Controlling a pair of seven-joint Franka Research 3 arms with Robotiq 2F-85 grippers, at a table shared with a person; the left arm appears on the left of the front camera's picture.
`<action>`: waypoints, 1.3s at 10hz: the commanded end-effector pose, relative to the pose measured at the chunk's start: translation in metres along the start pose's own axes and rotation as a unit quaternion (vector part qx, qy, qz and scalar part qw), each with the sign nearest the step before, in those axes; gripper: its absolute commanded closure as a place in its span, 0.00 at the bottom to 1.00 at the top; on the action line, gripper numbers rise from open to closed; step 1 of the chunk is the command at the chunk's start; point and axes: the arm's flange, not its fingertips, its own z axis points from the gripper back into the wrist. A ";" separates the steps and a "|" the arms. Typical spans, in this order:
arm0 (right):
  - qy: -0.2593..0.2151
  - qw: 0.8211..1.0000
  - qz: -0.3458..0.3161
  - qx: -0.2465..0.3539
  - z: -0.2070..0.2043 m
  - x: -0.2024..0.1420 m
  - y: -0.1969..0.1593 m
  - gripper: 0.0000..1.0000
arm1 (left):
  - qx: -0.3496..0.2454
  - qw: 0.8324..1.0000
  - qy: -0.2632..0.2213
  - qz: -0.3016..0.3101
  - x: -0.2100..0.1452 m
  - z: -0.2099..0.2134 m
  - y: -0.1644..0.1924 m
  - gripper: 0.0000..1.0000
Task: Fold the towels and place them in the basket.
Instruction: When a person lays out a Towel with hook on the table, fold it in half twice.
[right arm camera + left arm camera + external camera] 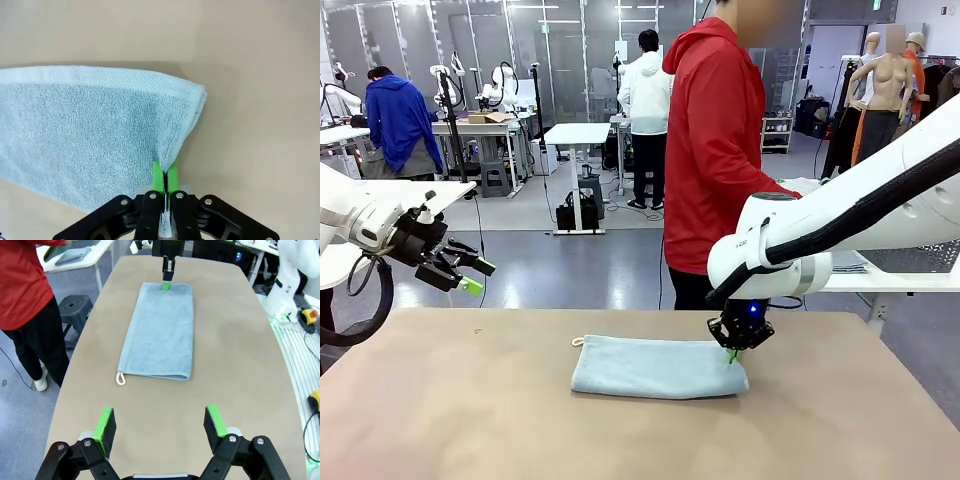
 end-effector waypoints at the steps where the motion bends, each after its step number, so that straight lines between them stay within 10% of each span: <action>1: -0.020 1.000 0.017 -0.012 0.000 -0.003 -0.008 1.00 | 0.004 1.000 0.002 -0.001 0.001 -0.001 0.000 0.11; 13: -0.043 0.997 0.057 0.003 0.037 0.023 0.153 1.00 | 0.004 1.000 0.002 -0.001 0.001 -0.001 0.000 0.11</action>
